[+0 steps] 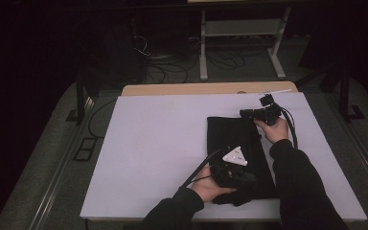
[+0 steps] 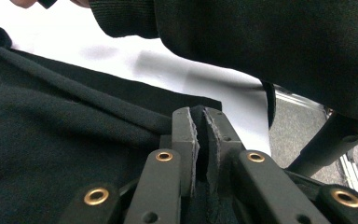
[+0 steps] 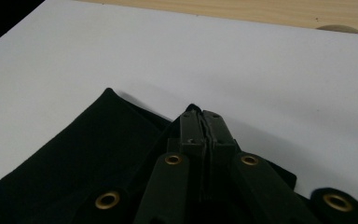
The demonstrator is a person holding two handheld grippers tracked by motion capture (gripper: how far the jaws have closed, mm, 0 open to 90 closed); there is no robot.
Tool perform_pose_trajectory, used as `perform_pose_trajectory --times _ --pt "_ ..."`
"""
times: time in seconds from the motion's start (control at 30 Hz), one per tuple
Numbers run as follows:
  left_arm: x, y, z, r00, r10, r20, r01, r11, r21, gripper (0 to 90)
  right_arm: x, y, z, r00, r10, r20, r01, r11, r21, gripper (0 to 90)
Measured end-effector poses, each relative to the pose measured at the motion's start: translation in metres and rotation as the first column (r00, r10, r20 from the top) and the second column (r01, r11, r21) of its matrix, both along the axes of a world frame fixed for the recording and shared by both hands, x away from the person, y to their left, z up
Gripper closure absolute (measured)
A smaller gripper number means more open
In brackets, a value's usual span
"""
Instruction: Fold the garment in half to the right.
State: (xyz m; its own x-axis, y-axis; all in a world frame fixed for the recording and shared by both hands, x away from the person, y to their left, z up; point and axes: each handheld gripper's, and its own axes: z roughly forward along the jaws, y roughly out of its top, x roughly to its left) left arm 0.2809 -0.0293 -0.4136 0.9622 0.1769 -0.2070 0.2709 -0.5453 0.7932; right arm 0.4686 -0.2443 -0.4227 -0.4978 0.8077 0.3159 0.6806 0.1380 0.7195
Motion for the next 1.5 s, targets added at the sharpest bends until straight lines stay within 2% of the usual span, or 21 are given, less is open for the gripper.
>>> perform_pose_trajectory --times 0.43,0.87,0.9,1.07,1.17,1.33,1.5 --pt "0.002 -0.01 -0.006 1.0 -0.003 -0.007 0.003 0.9999 0.015 81.5 0.0 -0.006 -0.007 0.9997 -0.018 -0.016 0.018 0.9997 -0.018 86.2" --pt "0.005 -0.029 -0.005 1.0 -0.007 0.005 0.007 0.9997 0.022 81.7 -0.003 -0.015 -0.007 0.9996 -0.029 0.004 0.029 0.9993 -0.022 84.6" --pt "0.005 -0.031 -0.005 1.0 -0.006 0.007 0.006 0.9997 0.022 81.8 -0.003 -0.016 -0.008 0.9995 -0.03 -0.007 0.03 0.9993 -0.022 78.1" --pt "0.006 -0.035 -0.004 0.9999 -0.008 0.012 0.007 0.9996 0.028 82.0 -0.007 -0.025 -0.007 0.9987 -0.05 -0.003 0.05 0.9987 -0.012 71.1" --pt "0.007 -0.037 -0.004 0.9998 -0.01 0.015 0.01 0.9995 0.032 82.2 -0.011 -0.033 -0.002 0.9973 -0.072 0.015 0.072 0.9974 -0.011 63.7" --pt "0.007 -0.043 -0.002 0.9999 -0.007 0.012 0.006 0.999 0.044 82.5 -0.018 -0.045 0.007 0.9961 -0.075 0.045 0.076 0.9971 -0.008 47.7" --pt "0.007 -0.052 -0.002 0.9998 -0.012 0.015 0.011 0.9983 0.058 83.0 -0.028 -0.054 0.016 0.9952 -0.064 0.074 0.064 0.9979 -0.001 39.2"
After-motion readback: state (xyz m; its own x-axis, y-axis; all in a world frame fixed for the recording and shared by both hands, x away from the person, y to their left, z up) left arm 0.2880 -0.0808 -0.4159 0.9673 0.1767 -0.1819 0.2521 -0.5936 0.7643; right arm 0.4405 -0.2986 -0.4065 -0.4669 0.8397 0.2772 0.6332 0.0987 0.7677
